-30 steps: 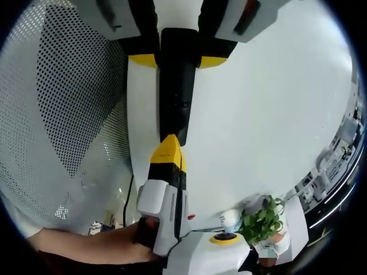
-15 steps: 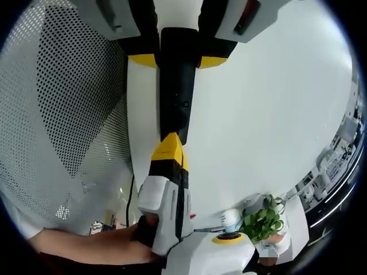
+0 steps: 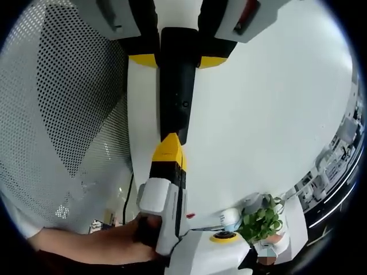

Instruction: Press the specified remote control buttons in sequence, fully releasing each button before pressing the next.

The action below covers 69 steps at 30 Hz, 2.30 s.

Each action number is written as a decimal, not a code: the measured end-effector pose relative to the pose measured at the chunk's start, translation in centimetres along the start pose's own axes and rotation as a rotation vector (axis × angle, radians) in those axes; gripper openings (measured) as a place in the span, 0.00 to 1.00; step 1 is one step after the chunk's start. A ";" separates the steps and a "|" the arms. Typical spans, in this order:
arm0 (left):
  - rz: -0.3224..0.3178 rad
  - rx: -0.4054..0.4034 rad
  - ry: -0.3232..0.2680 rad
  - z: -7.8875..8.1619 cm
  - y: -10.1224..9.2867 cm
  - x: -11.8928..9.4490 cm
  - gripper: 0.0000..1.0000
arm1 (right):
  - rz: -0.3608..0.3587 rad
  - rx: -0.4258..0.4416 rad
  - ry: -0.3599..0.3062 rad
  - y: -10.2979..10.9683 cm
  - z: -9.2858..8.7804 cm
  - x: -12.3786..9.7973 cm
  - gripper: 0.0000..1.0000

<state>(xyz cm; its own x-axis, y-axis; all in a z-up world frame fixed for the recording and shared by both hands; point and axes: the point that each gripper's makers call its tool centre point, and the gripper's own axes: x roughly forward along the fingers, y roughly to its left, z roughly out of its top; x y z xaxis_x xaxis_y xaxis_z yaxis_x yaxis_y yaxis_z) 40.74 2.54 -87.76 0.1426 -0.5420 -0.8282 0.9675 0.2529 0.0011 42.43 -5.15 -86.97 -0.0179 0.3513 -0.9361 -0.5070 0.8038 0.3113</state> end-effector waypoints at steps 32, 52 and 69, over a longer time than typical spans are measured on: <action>-0.007 0.005 -0.005 0.0 0.0 0.0 0.25 | 0.031 -0.013 0.028 1.0 -0.1 0.3 0.00; -0.010 -0.006 -0.016 0.1 0.0 0.0 0.25 | 0.017 -0.072 0.040 1.3 -0.1 0.6 0.00; -0.015 0.006 -0.012 0.1 0.0 0.1 0.25 | 0.024 -0.037 0.025 1.3 -0.1 0.5 0.00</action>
<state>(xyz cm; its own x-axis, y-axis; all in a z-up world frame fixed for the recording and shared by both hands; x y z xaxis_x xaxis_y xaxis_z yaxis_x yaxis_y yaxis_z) 40.77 2.43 -87.80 0.1305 -0.5549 -0.8216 0.9708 0.2396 -0.0076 41.68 -4.00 -87.08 -0.0518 0.3582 -0.9322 -0.5378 0.7766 0.3282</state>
